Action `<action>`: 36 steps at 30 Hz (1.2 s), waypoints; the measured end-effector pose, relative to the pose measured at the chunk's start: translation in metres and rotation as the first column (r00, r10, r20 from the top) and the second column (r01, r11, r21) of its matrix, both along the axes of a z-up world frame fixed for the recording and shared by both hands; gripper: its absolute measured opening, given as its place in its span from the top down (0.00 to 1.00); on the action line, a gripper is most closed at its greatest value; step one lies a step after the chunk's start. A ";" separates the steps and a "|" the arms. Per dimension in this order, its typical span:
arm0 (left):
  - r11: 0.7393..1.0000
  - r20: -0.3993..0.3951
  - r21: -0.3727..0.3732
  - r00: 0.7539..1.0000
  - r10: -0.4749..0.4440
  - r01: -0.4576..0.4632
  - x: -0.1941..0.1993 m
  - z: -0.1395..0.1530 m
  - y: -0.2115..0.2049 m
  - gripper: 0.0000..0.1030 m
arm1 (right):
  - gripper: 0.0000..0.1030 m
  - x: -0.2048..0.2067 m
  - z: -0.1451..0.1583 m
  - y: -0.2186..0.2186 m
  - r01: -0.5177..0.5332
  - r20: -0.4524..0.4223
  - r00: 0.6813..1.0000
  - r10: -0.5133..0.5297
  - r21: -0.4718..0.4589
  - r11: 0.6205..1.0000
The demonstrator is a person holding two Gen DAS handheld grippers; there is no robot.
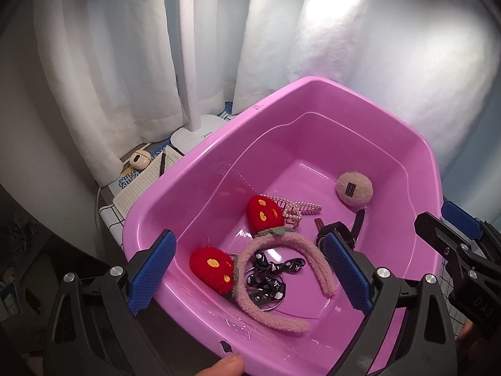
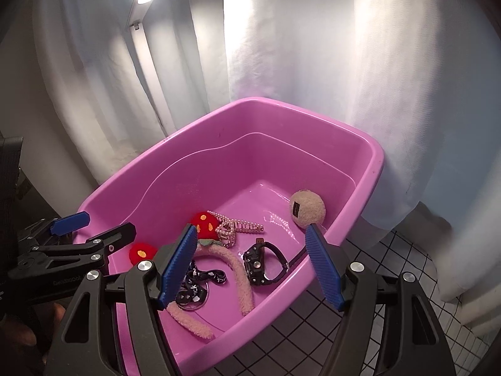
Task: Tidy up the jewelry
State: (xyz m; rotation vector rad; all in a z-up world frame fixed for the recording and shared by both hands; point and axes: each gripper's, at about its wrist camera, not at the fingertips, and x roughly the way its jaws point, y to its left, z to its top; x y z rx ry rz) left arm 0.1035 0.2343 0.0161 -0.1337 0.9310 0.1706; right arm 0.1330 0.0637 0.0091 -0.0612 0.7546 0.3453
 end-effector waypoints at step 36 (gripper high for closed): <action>0.997 -0.009 0.074 0.999 0.031 -0.031 -0.025 0.012 -0.016 0.09 | 0.34 -0.035 0.007 -0.003 0.028 0.021 0.999 -0.027 -0.052 0.998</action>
